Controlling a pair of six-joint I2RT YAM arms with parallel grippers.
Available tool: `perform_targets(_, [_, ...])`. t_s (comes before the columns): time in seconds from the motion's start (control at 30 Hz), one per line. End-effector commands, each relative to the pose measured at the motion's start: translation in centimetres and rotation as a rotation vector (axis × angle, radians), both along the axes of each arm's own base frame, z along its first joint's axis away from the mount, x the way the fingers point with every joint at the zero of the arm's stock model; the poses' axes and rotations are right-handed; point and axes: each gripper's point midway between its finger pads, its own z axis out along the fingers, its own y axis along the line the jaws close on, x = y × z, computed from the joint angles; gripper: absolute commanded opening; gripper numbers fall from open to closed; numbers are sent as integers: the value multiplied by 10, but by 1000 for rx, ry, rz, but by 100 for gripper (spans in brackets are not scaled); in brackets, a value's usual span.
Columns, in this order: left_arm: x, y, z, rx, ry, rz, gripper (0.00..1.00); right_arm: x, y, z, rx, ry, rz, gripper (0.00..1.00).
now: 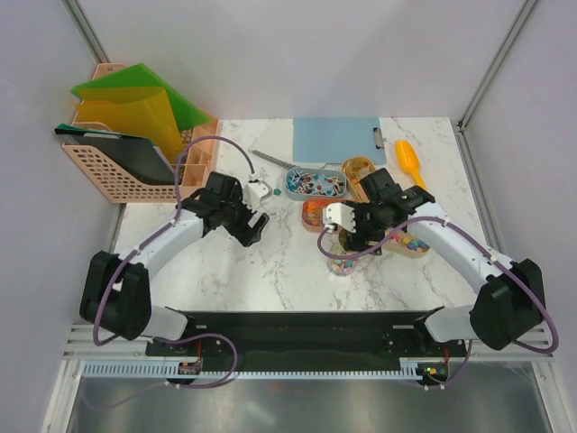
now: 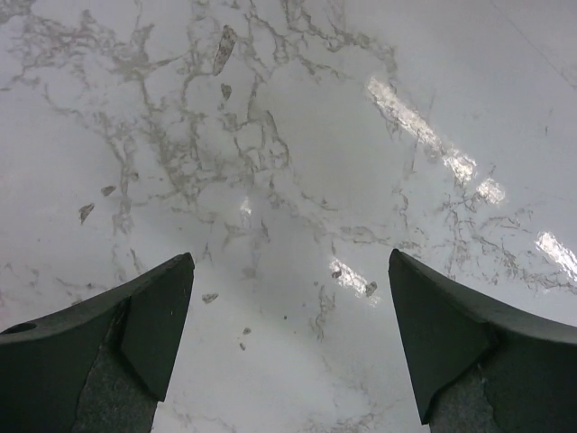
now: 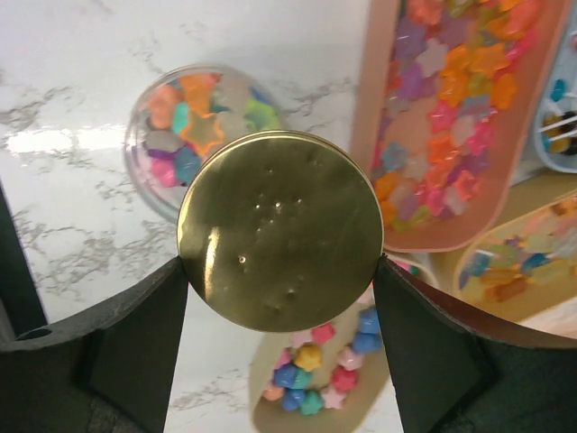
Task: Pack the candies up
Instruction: Close the bottle lid on the packing bottle.
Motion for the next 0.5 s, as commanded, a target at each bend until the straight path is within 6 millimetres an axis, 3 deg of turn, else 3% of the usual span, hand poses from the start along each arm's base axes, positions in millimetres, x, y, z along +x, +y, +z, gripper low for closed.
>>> perform_targets(0.0, [27,-23,12,-8,-60,-58,95,-26,-4,-12,17,81,-25,81])
perform_targets(0.13, [42,-43,19,-25,-60,-66,95,-25,2,-16,40,97,-36,81])
perform_targets(0.47, [31,-45,-4,10,-3,-82,95,-15,24,-23,93,155,3,82])
